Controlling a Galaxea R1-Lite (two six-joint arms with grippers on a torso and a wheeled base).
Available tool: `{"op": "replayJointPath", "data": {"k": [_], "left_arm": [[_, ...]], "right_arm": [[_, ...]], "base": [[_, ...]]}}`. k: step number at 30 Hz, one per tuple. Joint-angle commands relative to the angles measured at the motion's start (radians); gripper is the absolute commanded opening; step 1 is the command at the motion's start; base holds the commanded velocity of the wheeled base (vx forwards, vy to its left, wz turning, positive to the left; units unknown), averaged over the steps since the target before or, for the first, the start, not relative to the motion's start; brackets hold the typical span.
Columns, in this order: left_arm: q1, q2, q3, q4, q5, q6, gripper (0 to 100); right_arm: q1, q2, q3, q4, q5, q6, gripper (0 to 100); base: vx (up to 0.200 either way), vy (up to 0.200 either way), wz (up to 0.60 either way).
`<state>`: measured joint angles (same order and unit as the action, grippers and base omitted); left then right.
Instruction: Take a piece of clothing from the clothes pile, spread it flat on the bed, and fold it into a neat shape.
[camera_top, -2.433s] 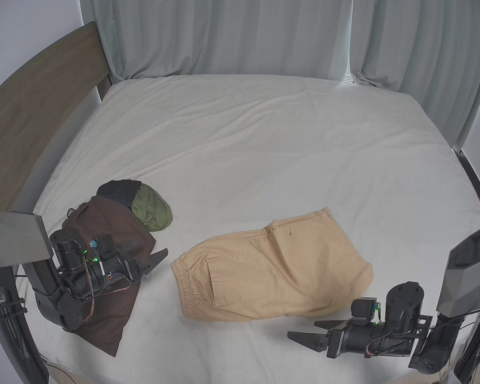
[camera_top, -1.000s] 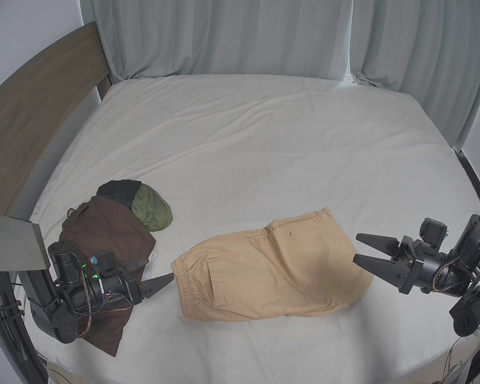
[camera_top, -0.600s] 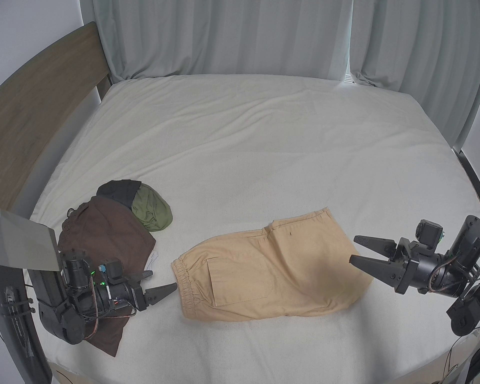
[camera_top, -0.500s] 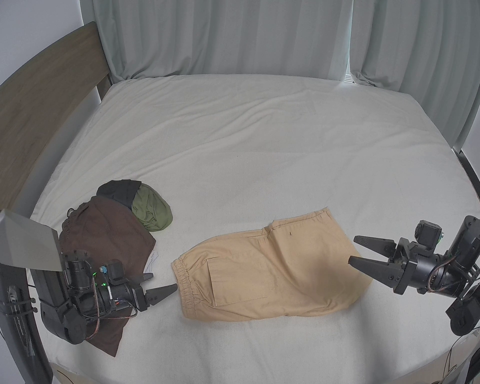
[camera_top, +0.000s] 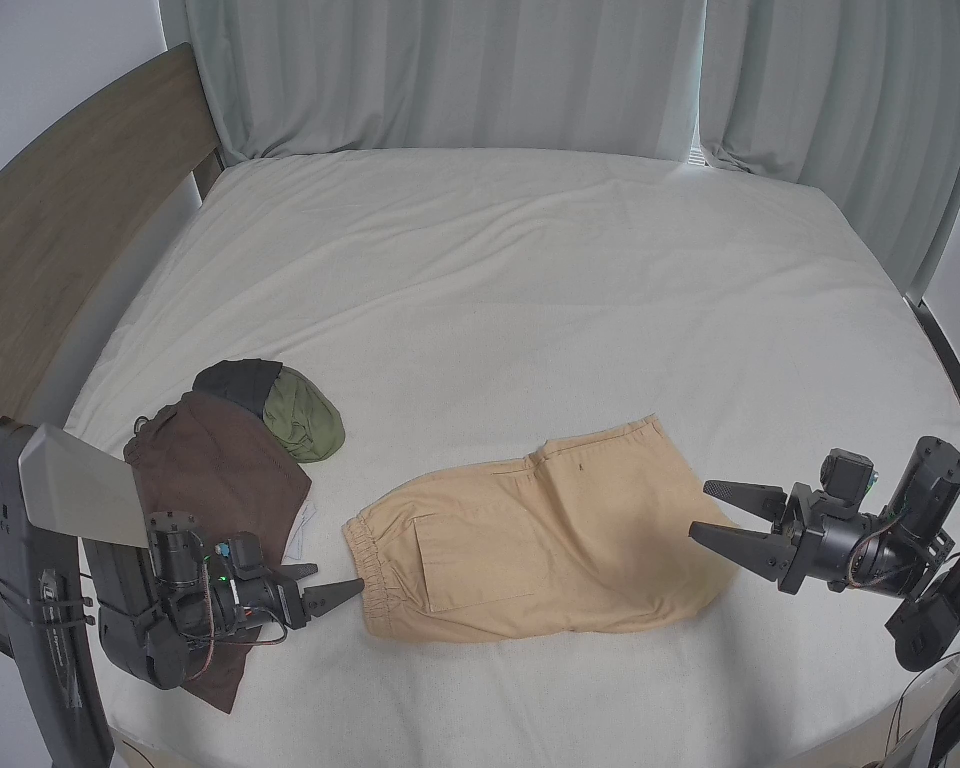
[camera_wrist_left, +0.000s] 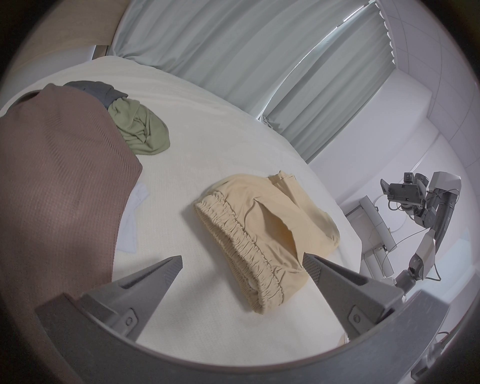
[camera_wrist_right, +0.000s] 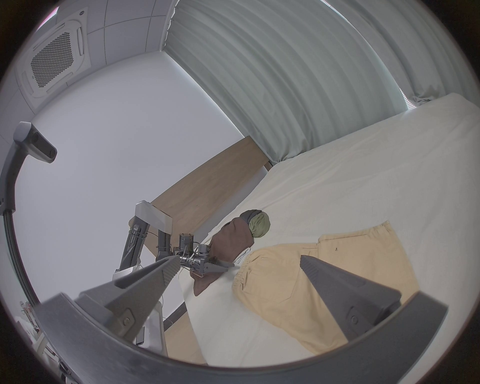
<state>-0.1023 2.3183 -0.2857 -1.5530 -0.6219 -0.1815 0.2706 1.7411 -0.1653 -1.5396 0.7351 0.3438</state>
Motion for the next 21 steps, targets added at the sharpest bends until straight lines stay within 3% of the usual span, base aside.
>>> {"op": "replayJointPath", "data": {"k": [1, 12, 17, 21], "left_arm": [[-0.010, 0.038, -0.006, -0.002, 0.001, -0.012, 100], [-0.057, 0.095, -0.062, -0.002, 0.008, -0.122, 100], [-0.114, 0.104, -0.096, -0.002, 0.059, -0.216, 100], [-0.138, 0.136, -0.145, -0.002, 0.088, -0.228, 100]], "right_arm": [[0.001, 0.006, 0.004, -0.001, 0.000, 0.000, 100], [-0.002, 0.003, 0.003, -0.001, 0.001, 0.001, 100], [-0.002, 0.003, 0.003, -0.001, 0.000, 0.004, 100], [-0.002, 0.002, 0.004, -0.001, 0.001, 0.004, 100]], "base": [[0.000, 0.000, 0.00], [0.000, 0.000, 0.00], [0.000, 0.000, 0.00], [0.000, 0.000, 0.00]]}}
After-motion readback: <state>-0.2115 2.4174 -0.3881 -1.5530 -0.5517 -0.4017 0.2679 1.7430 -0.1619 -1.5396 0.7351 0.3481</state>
